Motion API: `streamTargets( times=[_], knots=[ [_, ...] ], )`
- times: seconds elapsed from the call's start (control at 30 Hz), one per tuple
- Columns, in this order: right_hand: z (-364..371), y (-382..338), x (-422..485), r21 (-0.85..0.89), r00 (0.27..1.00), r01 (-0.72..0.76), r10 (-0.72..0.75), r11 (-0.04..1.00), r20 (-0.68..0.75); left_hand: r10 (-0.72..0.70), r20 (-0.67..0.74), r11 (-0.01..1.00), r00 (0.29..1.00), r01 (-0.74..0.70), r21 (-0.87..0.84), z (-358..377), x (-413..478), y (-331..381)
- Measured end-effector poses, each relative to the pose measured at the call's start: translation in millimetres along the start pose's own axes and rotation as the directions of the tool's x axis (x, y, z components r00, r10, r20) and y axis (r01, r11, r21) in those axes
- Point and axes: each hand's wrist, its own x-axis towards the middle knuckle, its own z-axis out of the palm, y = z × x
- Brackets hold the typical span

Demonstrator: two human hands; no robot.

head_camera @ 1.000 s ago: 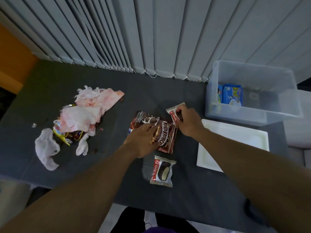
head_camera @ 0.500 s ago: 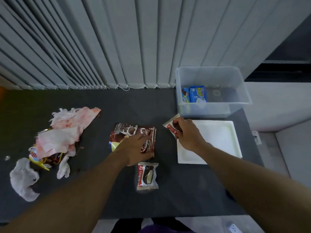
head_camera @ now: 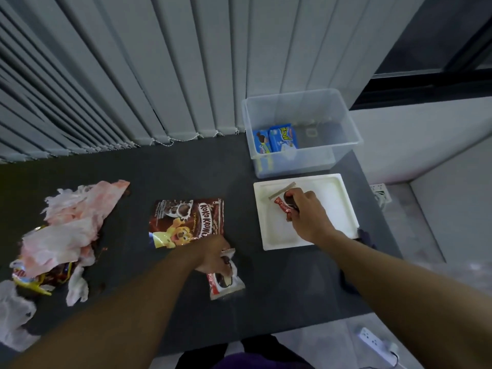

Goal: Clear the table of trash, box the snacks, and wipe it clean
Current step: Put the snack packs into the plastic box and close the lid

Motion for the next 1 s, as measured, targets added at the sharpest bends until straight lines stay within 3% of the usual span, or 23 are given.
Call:
streamTargets(
  times=[0.17,0.27,0.37,0.5,0.63,0.77,1.0],
  knots=[
    [-18,-2,2,0.051,0.997,0.065,-0.062,0.997,-0.054,0.038,-0.21,0.989,0.977,-0.067,-0.135,-38,2,14],
    [-37,-5,4,0.038,0.977,0.182,-0.176,0.982,-0.122,0.046,-0.412,0.991,0.91,-0.094,-0.097,-67,5,29],
    [-60,-9,7,0.057,0.939,0.278,-0.259,0.959,-0.225,0.006,-0.549,0.971,0.836,-0.137,-0.197,-98,6,44],
    [-92,-11,27,0.115,0.901,0.298,-0.239,0.948,-0.362,-0.014,-0.68,0.956,0.734,-0.19,-0.225,-137,7,63],
    [-120,-10,56,0.141,0.881,0.213,-0.128,0.967,-0.455,-0.028,-0.735,0.932,0.677,-0.248,-0.264,-170,15,84],
    [-139,-8,87,0.125,0.867,0.168,-0.086,0.978,-0.491,0.003,-0.744,0.939,0.668,-0.257,-0.227,-196,30,104],
    [-147,-7,145,0.015,0.953,-0.009,0.013,1.0,-0.304,0.042,-0.692,0.963,0.721,-0.213,-0.163,-222,66,113]
  ],
)
